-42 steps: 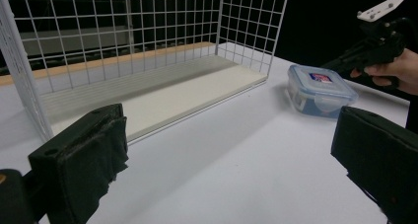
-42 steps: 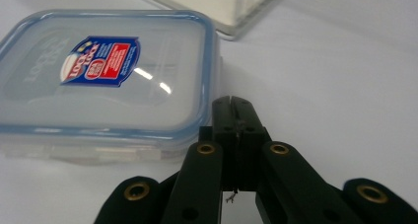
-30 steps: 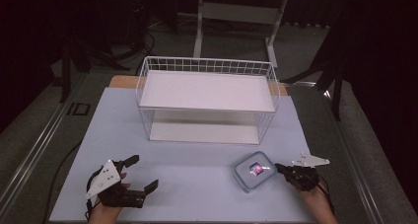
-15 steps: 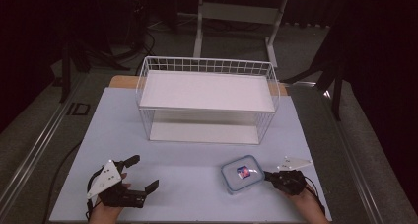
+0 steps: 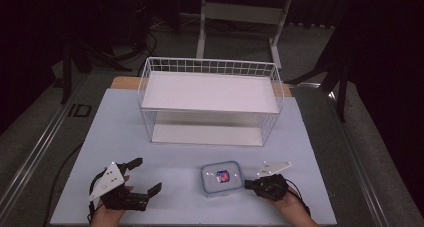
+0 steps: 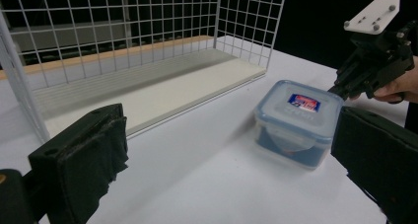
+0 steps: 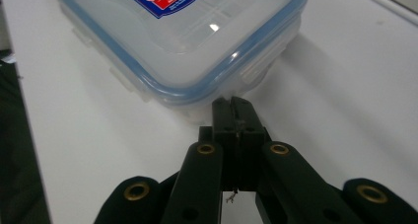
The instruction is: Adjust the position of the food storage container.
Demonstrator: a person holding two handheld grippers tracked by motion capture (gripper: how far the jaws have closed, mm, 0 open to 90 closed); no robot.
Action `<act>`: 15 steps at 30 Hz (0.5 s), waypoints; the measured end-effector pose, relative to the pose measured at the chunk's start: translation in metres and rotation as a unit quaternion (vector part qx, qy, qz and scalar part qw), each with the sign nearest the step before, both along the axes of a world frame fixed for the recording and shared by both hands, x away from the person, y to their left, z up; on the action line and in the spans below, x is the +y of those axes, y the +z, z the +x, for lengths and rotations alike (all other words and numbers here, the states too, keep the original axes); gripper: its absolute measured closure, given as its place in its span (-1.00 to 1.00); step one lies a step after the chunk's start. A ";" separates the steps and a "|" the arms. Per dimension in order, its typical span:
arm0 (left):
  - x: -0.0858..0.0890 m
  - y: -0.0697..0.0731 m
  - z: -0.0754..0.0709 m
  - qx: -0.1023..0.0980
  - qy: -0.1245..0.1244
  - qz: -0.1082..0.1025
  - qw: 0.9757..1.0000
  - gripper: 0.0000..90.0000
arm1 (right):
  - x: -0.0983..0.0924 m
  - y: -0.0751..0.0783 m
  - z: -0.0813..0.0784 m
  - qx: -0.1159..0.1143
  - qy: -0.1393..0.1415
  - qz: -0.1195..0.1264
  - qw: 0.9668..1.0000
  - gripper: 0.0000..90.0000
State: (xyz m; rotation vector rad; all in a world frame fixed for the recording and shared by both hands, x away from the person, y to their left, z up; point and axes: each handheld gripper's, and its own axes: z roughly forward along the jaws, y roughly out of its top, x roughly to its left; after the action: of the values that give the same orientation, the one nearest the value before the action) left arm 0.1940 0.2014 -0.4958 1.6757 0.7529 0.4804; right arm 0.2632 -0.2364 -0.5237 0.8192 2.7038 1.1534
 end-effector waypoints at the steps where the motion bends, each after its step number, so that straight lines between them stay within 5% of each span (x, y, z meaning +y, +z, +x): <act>1: 0.000 0.000 0.000 0.000 -0.001 -0.001 1.000 -0.97 | 0.002 0.000 0.000 -0.002 0.001 -0.001 1.000 1.00; 15: -0.003 -0.001 0.001 0.005 -0.008 0.006 1.000 -0.97 | 0.011 -0.004 -0.002 0.008 0.006 -0.002 1.000 1.00</act>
State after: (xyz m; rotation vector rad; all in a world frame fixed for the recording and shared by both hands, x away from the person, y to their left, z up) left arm 0.1946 0.1986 -0.4972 1.6945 0.7450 0.4662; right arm 0.2613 -0.2259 -0.5274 0.8159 2.7264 1.1499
